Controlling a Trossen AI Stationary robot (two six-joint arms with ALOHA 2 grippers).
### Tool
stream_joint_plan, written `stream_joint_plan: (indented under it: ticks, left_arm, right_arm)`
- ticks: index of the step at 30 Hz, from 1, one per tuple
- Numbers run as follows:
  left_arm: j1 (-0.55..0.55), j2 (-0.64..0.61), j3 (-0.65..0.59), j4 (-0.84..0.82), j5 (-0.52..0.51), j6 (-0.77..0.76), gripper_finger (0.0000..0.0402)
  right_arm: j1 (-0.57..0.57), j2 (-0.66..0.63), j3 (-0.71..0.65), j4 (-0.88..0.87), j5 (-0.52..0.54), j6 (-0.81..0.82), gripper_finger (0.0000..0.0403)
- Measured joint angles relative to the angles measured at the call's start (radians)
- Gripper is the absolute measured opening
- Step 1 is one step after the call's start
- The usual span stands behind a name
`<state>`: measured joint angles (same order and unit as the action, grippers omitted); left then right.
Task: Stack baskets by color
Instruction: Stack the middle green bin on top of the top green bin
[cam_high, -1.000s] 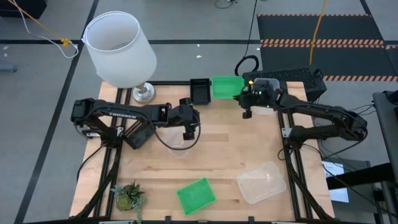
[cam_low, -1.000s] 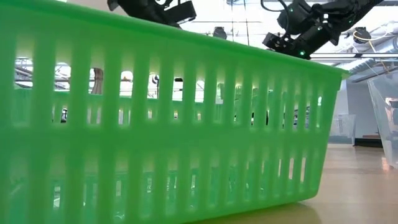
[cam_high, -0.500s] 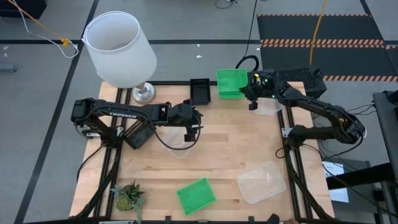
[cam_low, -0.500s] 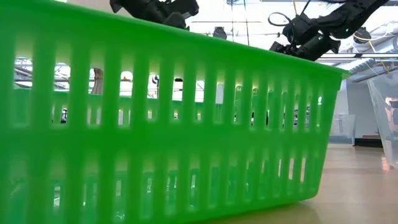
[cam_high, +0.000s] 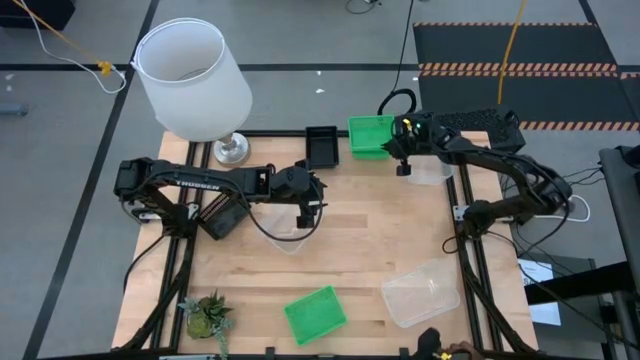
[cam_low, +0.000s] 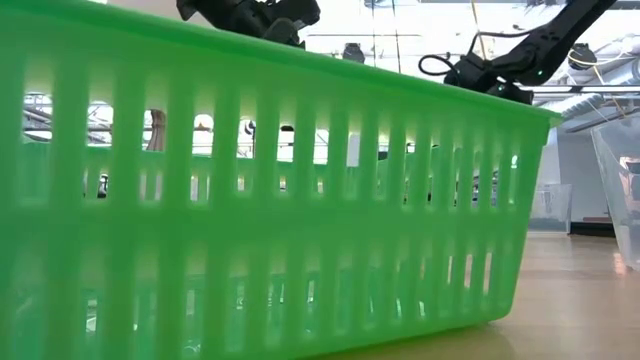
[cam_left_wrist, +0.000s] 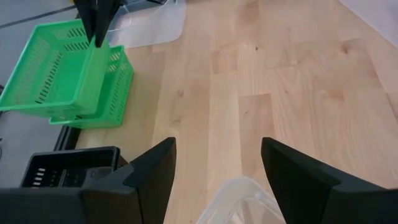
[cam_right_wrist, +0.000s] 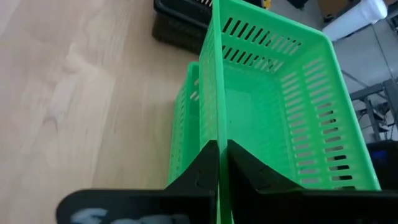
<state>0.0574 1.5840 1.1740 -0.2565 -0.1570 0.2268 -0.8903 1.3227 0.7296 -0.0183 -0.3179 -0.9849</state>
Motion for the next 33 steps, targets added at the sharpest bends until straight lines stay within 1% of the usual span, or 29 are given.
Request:
stream_joint_plan:
  ticks: [9, 13, 17, 26, 33]
  left_arm:
    - [0.0, 0.0, 0.0, 0.0, 0.0, 0.003, 0.0239]
    - [0.0, 0.0, 0.0, 0.0, 0.0, 0.003, 0.0239]
    - [0.0, 0.0, 0.0, 0.0, 0.0, 0.003, 0.0239]
    - [0.0, 0.0, 0.0, 0.0, 0.0, 0.002, 0.0239]
    - [0.0, 0.0, 0.0, 0.0, 0.001, 0.003, 0.0239]
  right_arm:
    - [-0.025, 0.006, 0.0, 0.0, -0.003, -0.004, 0.0006]
    - [-0.031, 0.006, 0.0, -0.001, -0.05, -0.004, 0.0006]
    - [-0.032, 0.008, 0.0, 0.0, -0.053, 0.0, 0.0006]
    - [-0.033, 0.075, 0.0, 0.015, -0.052, 0.003, 0.0007]
    - [-0.033, 0.101, 0.0, 0.057, -0.051, 0.013, 0.0025]
